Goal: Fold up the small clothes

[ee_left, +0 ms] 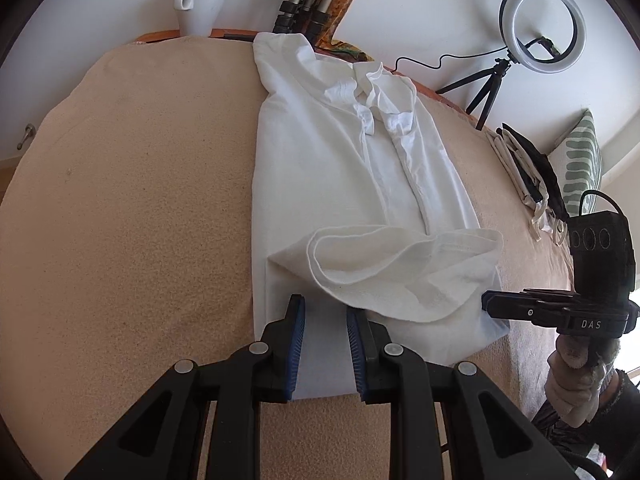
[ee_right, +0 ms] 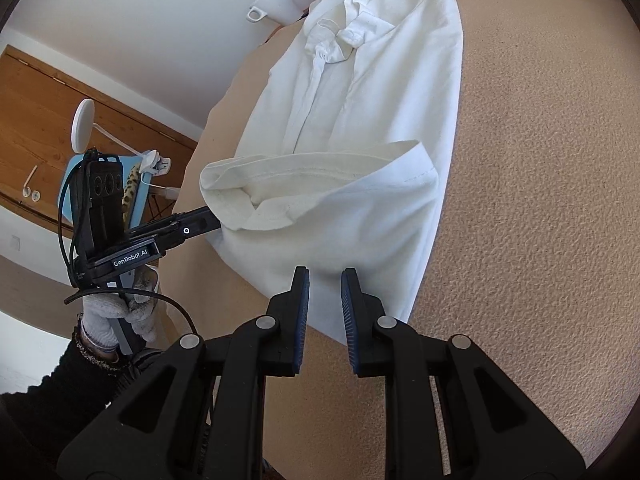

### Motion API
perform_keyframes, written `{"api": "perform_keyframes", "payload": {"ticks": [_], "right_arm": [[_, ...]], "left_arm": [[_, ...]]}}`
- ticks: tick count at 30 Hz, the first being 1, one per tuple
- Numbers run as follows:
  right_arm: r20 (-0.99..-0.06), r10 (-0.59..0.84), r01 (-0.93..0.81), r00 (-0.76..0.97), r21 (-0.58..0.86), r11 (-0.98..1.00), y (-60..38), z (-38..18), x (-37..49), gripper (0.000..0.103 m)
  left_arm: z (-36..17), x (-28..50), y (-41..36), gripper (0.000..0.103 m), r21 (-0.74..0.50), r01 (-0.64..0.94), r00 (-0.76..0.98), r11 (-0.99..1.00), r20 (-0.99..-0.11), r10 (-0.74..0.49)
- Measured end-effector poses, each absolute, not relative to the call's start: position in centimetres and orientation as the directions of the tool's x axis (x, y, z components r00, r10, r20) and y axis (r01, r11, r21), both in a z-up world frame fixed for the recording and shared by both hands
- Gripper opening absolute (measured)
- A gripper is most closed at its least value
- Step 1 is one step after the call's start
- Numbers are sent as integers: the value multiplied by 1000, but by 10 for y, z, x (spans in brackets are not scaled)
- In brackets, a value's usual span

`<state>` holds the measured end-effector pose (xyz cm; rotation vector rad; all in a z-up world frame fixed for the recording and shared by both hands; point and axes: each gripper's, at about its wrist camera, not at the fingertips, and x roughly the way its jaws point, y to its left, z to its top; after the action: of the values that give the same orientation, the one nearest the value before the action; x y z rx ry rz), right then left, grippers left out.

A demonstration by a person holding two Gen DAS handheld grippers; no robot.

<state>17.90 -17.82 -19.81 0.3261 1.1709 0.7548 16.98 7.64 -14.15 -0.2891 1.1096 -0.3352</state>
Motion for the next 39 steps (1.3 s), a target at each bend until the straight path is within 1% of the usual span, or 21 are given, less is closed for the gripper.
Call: {"api": "perform_keyframes", "payload": {"ticks": [1,3,7,9,10,11,12,13,15,18,20,22,23,24,27,29,30,31,33,35,39], "right_arm": [[-699,688,-350,195,605,715,-179,-198,184,18],[-688,688,-319,231,614,721,-184,-195,193,18],[-703,628,-293,334,556,778,-198,-182,206,18],[-697,625,-285,352,557,780,-204,-178,208,18],[-697,621,-283,359,553,784,-206,-177,208,19],[-702,610,-282,367,541,792,-207,-176,208,20],[-706,599,-282,378,528,801,-207,-176,207,25],[-711,591,-285,381,518,806,-207,-177,206,29],[-720,586,-287,372,511,810,-206,-180,205,30],[-734,572,-291,367,493,820,-202,-184,203,30],[-743,554,-300,375,468,831,-199,-183,202,30],[-747,542,-314,385,446,838,-195,-181,201,30],[-750,535,-319,389,435,842,-194,-179,201,30],[-754,527,-326,391,422,846,-192,-179,200,30],[-764,511,-339,393,396,853,-187,-180,199,30],[-770,500,-345,398,379,858,-184,-180,199,29],[-774,488,-349,402,363,864,-183,-181,198,25],[-784,467,-346,409,340,874,-182,-181,198,16],[-800,424,-330,425,299,895,-182,-183,200,10],[-805,414,-318,424,296,901,-185,-186,202,10],[-814,380,-309,439,260,915,-184,-184,201,10]], "left_arm": [[-141,174,77,19,-398,109,413,911,-815,-406],[-139,183,79,23,-395,97,434,914,-809,-396],[-135,191,86,27,-346,89,477,934,-808,-345],[-134,191,89,32,-344,100,491,934,-799,-347],[-134,191,91,35,-344,102,497,934,-795,-347],[-135,192,92,35,-344,105,498,933,-794,-349],[-136,193,91,35,-346,112,494,931,-794,-355],[-138,193,90,33,-345,120,488,931,-796,-358],[-139,194,85,31,-333,138,482,933,-800,-357],[-139,195,76,24,-309,163,486,937,-801,-349],[-138,196,73,16,-292,172,491,941,-802,-339],[-138,195,72,12,-289,174,495,941,-801,-337],[-138,195,72,5,-285,171,500,943,-800,-332],[-138,195,73,1,-283,167,501,945,-800,-328],[-140,193,75,0,-292,147,506,945,-799,-326],[-140,191,76,0,-273,136,517,952,-801,-304],[-139,190,76,0,-262,131,524,956,-800,-292],[-140,189,78,0,-251,119,531,961,-801,-275],[-143,189,83,0,-262,95,531,960,-803,-271],[-146,190,83,1,-254,95,528,962,-807,-265],[-144,189,83,8,-204,73,546,976,-811,-210]]}}
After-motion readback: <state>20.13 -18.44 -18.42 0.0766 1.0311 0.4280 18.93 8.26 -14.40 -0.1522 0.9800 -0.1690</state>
